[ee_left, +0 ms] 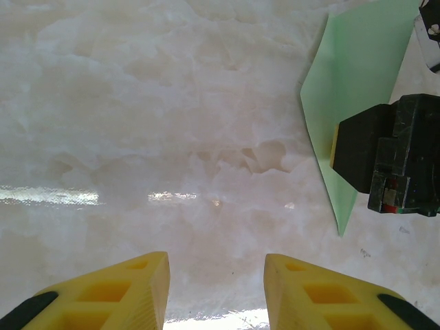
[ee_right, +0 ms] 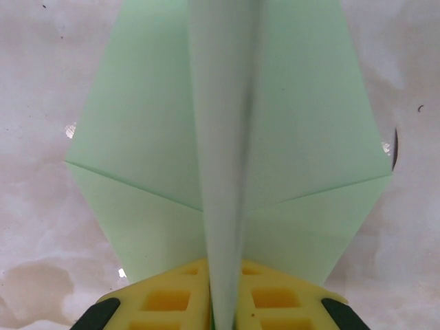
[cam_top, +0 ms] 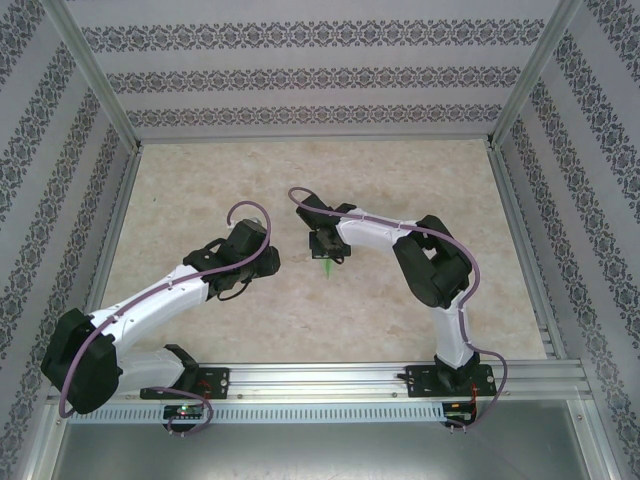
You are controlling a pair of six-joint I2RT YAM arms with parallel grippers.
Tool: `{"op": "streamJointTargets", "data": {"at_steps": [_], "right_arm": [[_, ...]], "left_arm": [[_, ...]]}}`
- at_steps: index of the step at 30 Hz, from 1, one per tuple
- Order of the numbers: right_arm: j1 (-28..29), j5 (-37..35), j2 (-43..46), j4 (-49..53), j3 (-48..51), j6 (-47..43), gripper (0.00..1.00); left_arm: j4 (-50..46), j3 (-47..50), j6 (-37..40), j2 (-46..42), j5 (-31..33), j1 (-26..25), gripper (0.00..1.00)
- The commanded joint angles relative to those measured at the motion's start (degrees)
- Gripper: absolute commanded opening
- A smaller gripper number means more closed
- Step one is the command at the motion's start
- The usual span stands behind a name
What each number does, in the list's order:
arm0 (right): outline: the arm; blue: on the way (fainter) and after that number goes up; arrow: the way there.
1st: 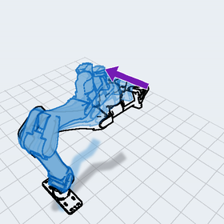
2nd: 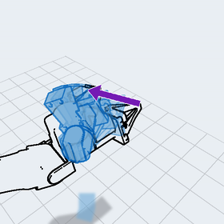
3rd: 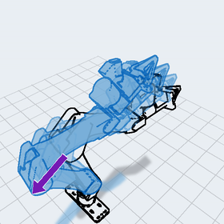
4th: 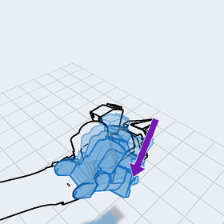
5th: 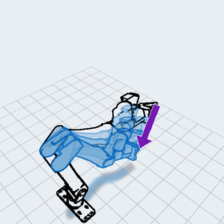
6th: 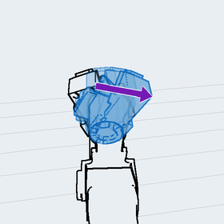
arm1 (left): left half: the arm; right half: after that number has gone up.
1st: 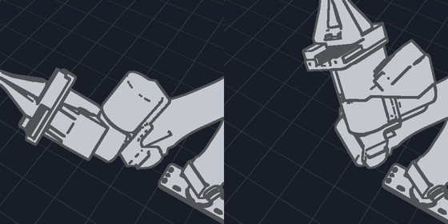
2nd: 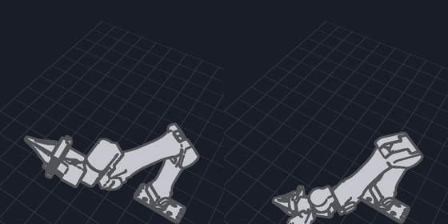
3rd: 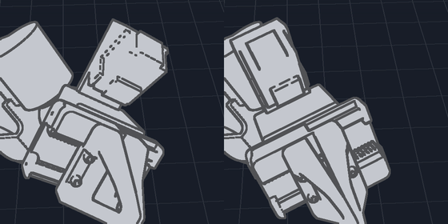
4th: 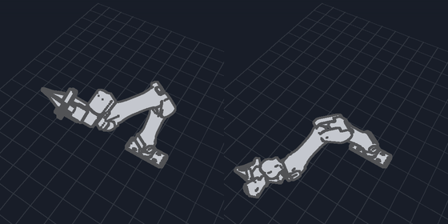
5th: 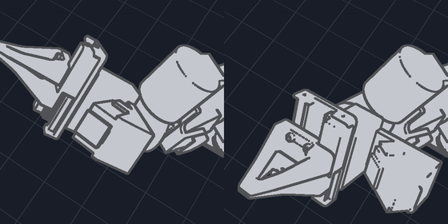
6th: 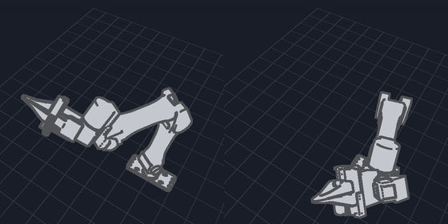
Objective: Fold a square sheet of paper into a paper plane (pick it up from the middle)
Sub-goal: Place the paper plane at the center of the table.
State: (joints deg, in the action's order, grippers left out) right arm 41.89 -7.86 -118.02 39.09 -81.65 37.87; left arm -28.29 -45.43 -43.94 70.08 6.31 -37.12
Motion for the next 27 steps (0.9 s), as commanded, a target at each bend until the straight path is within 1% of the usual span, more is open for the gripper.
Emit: {"op": "streamJointTargets", "data": {"at_steps": [1, 8, 11, 13, 17, 20, 23, 27], "right_arm": [[0.5, 0.6, -2.7, 2.0, -0.5, 0.8, 0.14], [0.8, 0.3, -4.4, 4.8, -2.7, -0.8, 0.16], [0.8, 0.6, -3.5, 5.2, -3.3, -1.5, 0.2], [0.6, 0.1, -2.1, 5.9, -4.1, -1.8, 0.22], [0.4, -0.5, 1.6, 6.8, -5.2, -2.8, 0.31], [0.5, -1.3, 3.6, 8.2, -6.1, -3.3, 0.35], [0.6, -1.8, 6.2, 8.2, -5.2, -3.2, 0.37], [1.2, -4.5, 11.7, 7.3, -3.3, -2.7, 0.38]], "left_arm": [[1.8, -1.6, 1.2, -0.2, -0.1, 1.0, 0.42], [1.8, -2.0, 1.5, -0.3, -0.1, 1.3, 0.42], [1.6, -2.3, 1.4, -0.2, -0.1, 1.4, 0.42], [1.6, -2.4, 1.4, -0.3, -0.1, 1.3, 0.41], [1.7, -2.1, 1.4, -1.3, 0.1, 1.4, 0.41], [1.8, -1.6, 1.3, -1.7, 0.2, 1.3, 0.42], [1.4, -1.4, 1.2, -1.8, 0.1, 1.3, 0.42], [1.4, -1.2, 1.2, -2.5, 0.5, 1.3, 0.42]]}}
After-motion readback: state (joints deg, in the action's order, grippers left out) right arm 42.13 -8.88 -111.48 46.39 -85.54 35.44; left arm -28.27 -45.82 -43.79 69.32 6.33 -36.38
